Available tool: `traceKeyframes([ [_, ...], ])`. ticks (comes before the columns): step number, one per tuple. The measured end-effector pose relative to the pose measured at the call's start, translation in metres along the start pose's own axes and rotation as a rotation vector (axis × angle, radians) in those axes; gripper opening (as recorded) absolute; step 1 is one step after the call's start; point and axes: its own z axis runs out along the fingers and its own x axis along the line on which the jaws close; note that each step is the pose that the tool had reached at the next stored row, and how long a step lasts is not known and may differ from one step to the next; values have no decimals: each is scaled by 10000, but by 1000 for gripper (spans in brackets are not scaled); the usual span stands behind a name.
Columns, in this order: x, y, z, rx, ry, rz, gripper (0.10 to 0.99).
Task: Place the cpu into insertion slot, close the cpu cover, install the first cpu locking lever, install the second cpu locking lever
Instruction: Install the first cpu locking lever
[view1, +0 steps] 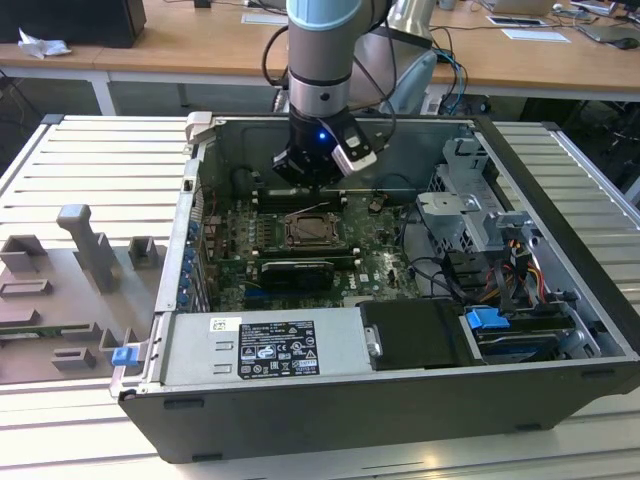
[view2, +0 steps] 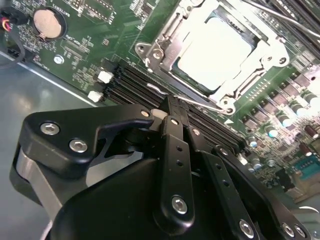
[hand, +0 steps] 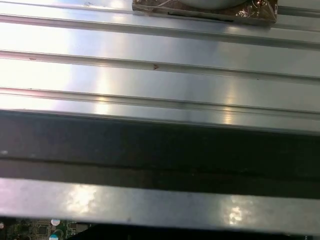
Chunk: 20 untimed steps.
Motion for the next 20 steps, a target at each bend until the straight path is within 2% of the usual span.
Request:
traceKeyframes([
  [10,-84,-13,82,0,0,1,106],
  [17,-90,-20,152,0,0,2,106],
  [20,-91,-20,148,4,1,1,106],
])
